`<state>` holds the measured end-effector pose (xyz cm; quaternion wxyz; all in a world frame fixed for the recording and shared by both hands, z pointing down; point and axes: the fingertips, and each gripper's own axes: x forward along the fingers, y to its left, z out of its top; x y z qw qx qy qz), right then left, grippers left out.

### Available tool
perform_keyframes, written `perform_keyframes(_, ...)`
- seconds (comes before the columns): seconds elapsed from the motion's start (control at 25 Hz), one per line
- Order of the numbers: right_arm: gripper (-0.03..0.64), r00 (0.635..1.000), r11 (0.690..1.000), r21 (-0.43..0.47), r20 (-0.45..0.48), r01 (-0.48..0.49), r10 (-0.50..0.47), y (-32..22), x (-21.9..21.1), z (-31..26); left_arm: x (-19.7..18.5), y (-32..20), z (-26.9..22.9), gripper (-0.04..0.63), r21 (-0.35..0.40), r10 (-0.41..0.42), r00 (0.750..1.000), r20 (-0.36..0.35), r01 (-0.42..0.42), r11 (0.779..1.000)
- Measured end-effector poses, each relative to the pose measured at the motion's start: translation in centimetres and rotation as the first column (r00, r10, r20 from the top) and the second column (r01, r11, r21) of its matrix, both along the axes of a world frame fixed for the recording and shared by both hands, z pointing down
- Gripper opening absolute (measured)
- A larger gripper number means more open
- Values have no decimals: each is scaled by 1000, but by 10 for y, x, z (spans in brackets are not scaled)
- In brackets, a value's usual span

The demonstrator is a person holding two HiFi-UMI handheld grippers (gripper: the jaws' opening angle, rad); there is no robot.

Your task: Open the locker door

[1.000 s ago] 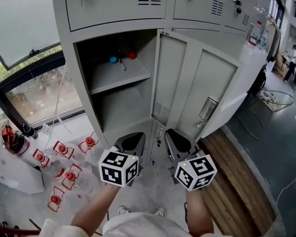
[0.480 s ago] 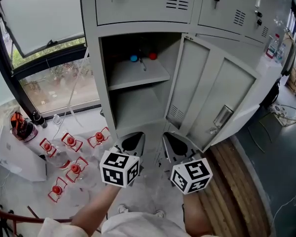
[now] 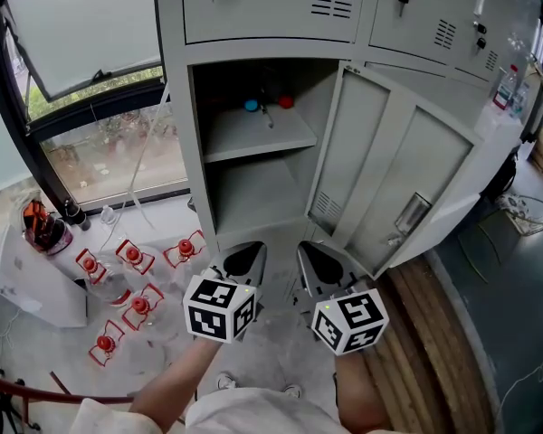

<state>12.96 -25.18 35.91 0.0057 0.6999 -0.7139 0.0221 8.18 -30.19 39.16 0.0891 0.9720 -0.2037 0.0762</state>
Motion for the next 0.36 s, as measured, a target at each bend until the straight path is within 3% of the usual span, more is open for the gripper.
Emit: perform_keyframes(0.36,3,1000,1000,-2,11,3,-3,3,0,2,2,4,0,6,-3,6,1000,3,-6,1000)
